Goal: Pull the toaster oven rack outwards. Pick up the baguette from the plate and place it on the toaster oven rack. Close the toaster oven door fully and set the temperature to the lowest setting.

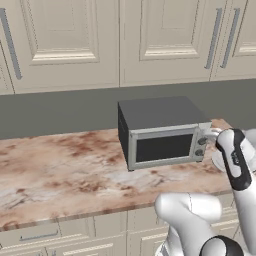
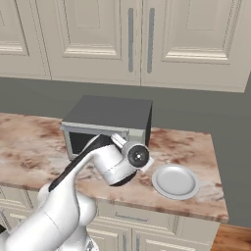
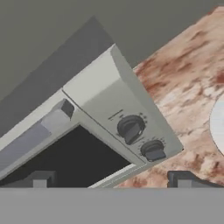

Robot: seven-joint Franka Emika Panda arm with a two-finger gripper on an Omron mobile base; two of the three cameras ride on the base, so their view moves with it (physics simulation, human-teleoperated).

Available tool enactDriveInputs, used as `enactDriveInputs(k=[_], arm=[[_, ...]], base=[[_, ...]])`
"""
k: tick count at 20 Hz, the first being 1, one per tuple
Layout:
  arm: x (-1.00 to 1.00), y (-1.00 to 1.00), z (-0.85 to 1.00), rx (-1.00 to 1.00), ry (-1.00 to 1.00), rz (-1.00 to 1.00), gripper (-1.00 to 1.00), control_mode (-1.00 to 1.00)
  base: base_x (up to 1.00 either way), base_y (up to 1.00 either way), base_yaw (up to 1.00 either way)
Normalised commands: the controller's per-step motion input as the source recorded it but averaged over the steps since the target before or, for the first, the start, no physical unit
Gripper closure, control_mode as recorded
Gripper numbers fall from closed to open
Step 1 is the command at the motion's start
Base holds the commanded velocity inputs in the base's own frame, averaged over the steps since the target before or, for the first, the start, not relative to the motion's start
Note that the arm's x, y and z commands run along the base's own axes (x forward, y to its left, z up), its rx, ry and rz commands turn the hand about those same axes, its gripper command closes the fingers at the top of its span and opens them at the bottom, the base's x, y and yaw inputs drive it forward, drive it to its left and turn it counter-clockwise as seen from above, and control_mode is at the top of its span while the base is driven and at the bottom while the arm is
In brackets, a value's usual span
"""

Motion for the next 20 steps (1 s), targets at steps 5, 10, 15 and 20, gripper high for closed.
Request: enactDriveInputs(k=[5,10,15,20], arm=[[0.0,-0.51,0.13,0.14,0.32,0.0,-1.0,-1.0],[-0.02,-0.11,-0.05,0.14,0.13,0.0,-1.0,-1.0],[-0.08,-0.05,-0.26,0.29,-0.01,-0.08,-1.0,-1.0],[0.0,0.15,-0.19,0.29,0.0,-0.12,-1.0,-1.0]], base=[[0.0,0.0,0.0],[0.0,0.0,0.0],[0.0,0.0,0.0],[0.0,0.0,0.0]])
